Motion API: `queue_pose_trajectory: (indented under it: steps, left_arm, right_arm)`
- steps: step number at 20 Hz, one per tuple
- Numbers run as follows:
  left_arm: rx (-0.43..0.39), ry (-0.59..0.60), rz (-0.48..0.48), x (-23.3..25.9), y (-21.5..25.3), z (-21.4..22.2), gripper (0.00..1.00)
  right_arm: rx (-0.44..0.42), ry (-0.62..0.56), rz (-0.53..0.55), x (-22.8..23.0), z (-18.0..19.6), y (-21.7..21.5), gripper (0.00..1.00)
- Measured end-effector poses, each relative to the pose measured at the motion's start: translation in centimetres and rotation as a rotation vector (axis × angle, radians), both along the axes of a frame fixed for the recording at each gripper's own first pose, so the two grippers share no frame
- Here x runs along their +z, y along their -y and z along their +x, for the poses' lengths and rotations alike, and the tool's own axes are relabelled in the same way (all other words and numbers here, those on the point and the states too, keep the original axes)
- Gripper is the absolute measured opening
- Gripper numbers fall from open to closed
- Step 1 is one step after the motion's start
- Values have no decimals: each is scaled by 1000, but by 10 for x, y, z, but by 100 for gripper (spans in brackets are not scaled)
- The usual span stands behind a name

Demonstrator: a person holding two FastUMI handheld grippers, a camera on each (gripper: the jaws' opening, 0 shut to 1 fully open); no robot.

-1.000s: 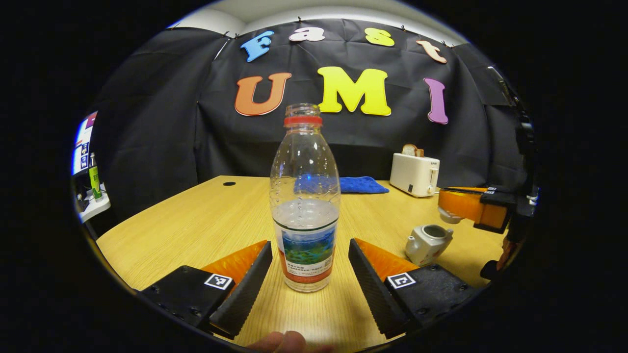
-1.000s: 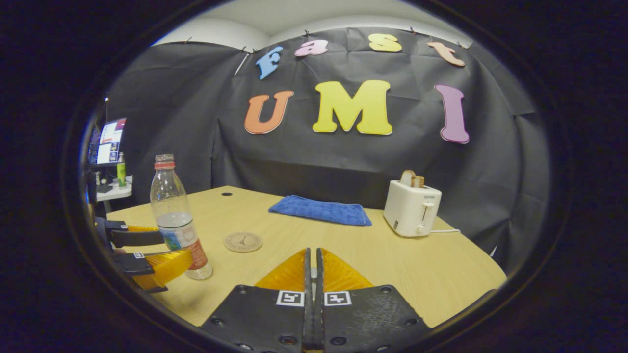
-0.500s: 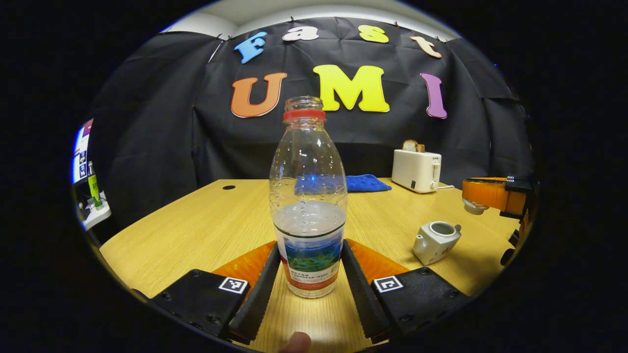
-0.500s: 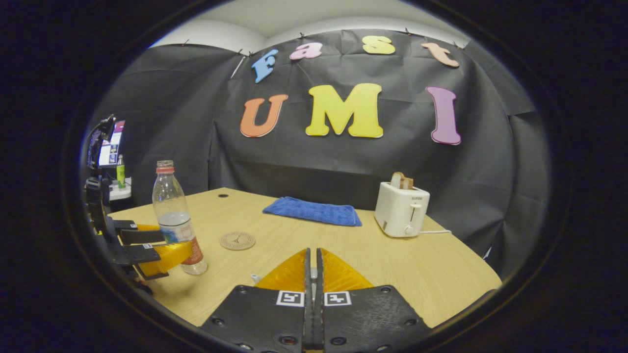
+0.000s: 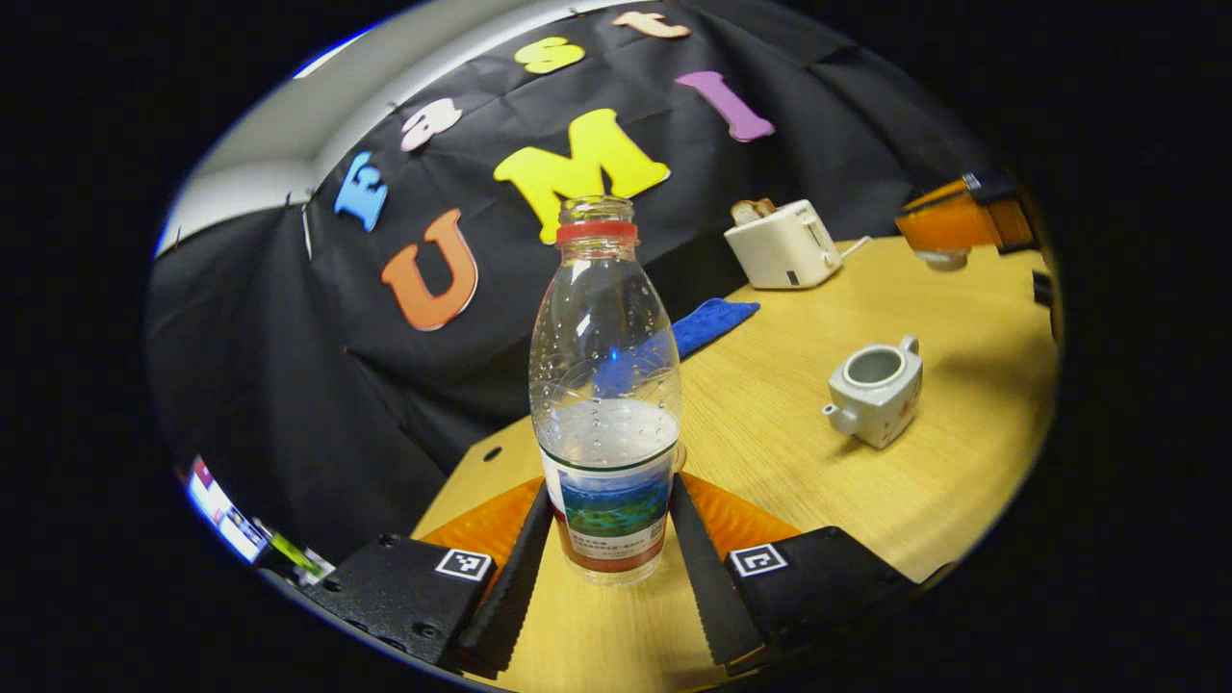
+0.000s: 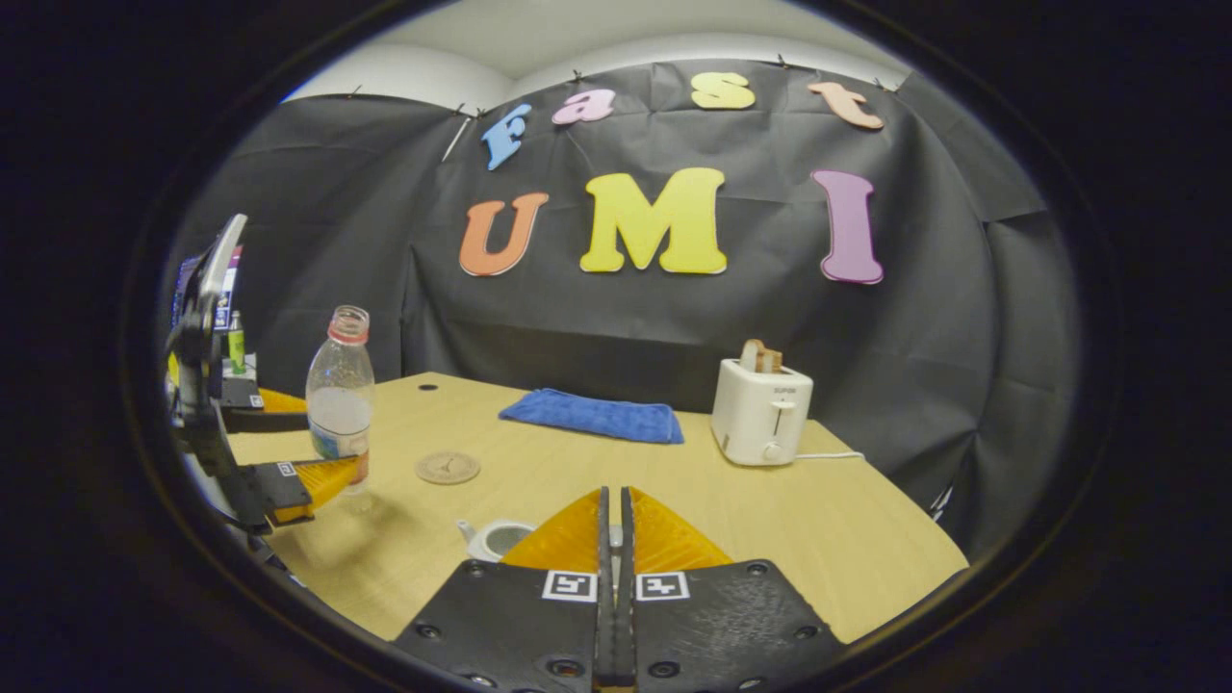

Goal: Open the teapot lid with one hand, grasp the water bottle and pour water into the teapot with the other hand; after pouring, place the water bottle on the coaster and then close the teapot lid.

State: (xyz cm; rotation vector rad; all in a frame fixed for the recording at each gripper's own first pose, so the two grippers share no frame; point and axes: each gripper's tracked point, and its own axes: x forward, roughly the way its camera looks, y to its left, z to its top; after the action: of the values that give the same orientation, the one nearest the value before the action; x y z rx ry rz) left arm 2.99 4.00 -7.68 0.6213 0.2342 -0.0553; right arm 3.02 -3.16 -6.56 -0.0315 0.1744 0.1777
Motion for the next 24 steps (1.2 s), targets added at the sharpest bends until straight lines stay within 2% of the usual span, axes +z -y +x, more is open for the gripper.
queue_pose_trajectory:
  steps: [6,10,14,21,22,24]
  left_arm:
    - [-62,50,395,18,1,15,74]
    - [-123,51,590,16,16,16,74]
    - [-173,16,721,5,24,26,74]
    - [-200,-31,886,1,25,24,74]
    - [-203,-36,905,2,26,24,78]
    - [-207,-47,939,0,27,26,74]
  right_arm:
    - [-22,-10,7,-4,-10,26,0]
    - [-23,-8,13,-4,-14,35,0]
    - [-16,-16,13,-8,-18,39,0]
    - [-21,-16,6,-11,-22,49,0]
    - [-20,-16,7,-12,-22,50,0]
    - [-17,-18,9,-13,-23,50,0]
